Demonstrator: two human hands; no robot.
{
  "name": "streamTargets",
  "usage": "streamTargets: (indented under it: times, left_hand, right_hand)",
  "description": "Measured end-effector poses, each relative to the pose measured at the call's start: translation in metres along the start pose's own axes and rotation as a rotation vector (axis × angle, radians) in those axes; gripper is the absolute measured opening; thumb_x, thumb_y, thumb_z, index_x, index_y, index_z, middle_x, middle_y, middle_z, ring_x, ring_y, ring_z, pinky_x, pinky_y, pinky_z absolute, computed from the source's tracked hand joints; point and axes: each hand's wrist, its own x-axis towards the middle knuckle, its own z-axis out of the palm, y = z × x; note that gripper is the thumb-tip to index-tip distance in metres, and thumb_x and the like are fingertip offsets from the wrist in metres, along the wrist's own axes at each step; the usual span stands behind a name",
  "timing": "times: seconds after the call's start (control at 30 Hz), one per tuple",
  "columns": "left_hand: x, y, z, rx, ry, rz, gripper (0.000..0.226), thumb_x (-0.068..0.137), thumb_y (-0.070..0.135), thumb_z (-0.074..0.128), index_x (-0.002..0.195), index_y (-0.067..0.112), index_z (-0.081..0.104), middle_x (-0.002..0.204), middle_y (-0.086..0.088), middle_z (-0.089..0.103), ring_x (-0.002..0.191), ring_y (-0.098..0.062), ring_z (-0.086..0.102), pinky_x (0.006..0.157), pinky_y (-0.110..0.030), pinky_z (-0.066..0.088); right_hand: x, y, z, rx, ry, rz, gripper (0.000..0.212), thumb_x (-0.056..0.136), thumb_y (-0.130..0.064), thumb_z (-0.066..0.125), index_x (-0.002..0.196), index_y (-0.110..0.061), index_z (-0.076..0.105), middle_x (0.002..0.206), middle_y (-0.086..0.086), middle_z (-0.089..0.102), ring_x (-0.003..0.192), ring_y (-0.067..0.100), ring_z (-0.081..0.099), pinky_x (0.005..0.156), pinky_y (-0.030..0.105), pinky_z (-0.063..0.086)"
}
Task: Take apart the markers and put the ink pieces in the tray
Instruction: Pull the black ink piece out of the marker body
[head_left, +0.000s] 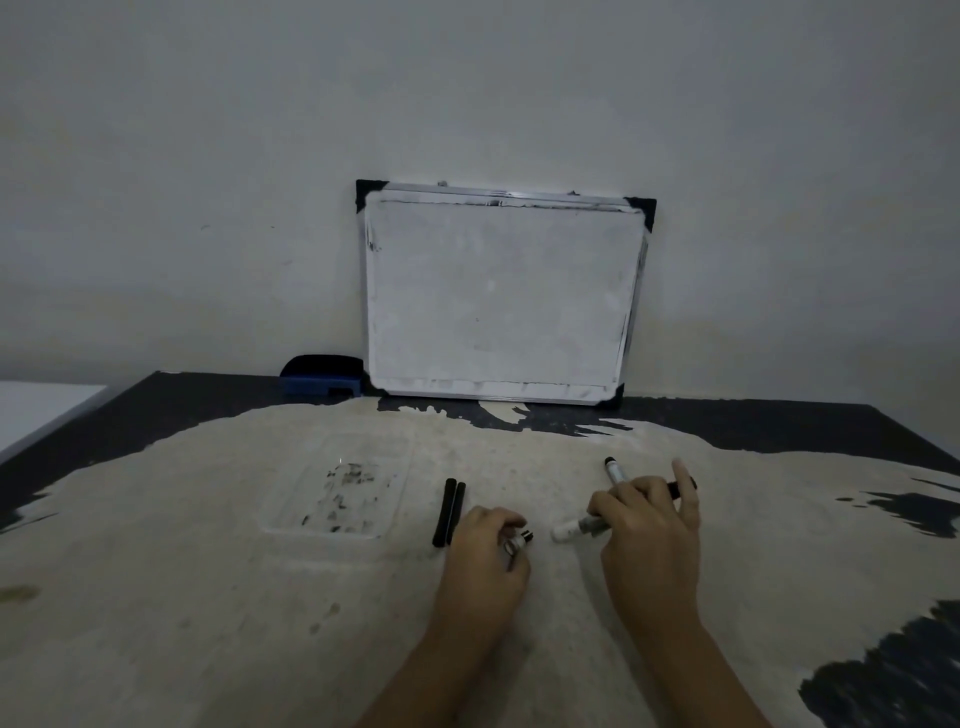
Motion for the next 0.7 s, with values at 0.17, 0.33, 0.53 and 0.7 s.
streamTargets:
  times: [0.17,0.33,0.53,0.7]
  left_hand:
    - [0.0001,0.0003,0.0008,-0.001,0.005,0.007,0.030,0.083,0.012,0.060,0.113,0.016,0.057,0.113,0.003,0.050,0.102,-0.006,0.050,0.095,-0.014,0.039]
    - [-0.0013,0.0012,0.0011,0.011,-0.023,0.041,0.031,0.083,0.017,0.060,0.114,0.020,0.056,0.113,0.007,0.047,0.106,-0.008,0.049,0.097,-0.020,0.040]
    - [-0.0018,0.0023,0.0010,0.022,-0.063,0.066,0.030,0.085,0.018,0.060,0.114,0.021,0.057,0.109,0.013,0.042,0.109,-0.006,0.044,0.101,-0.021,0.037]
    - [-0.0022,0.0004,0.0018,0.024,-0.067,0.070,0.031,0.084,0.017,0.060,0.114,0.021,0.057,0.111,0.008,0.046,0.109,-0.007,0.044,0.098,-0.018,0.036]
  right_hand:
    - [0.0003,-0.0008,-0.0005,0.018,0.037,-0.007,0.034,0.074,0.000,0.040,0.062,-0.017,0.067,0.062,0.001,0.069,0.075,0.027,0.066,0.114,0.040,0.010]
    - [0.0004,-0.0004,-0.0005,0.031,0.059,-0.005,0.029,0.070,0.007,0.051,0.061,-0.016,0.067,0.062,0.001,0.069,0.078,0.027,0.066,0.114,0.042,0.012]
    - [-0.0016,-0.0018,0.0015,0.044,0.047,0.006,0.033,0.075,-0.006,0.040,0.060,-0.019,0.066,0.060,-0.001,0.068,0.077,0.025,0.065,0.113,0.044,0.013]
    - [-0.0018,-0.0008,0.0009,0.067,0.051,0.035,0.034,0.076,-0.005,0.041,0.058,-0.018,0.067,0.058,0.000,0.068,0.074,0.026,0.066,0.115,0.040,0.008]
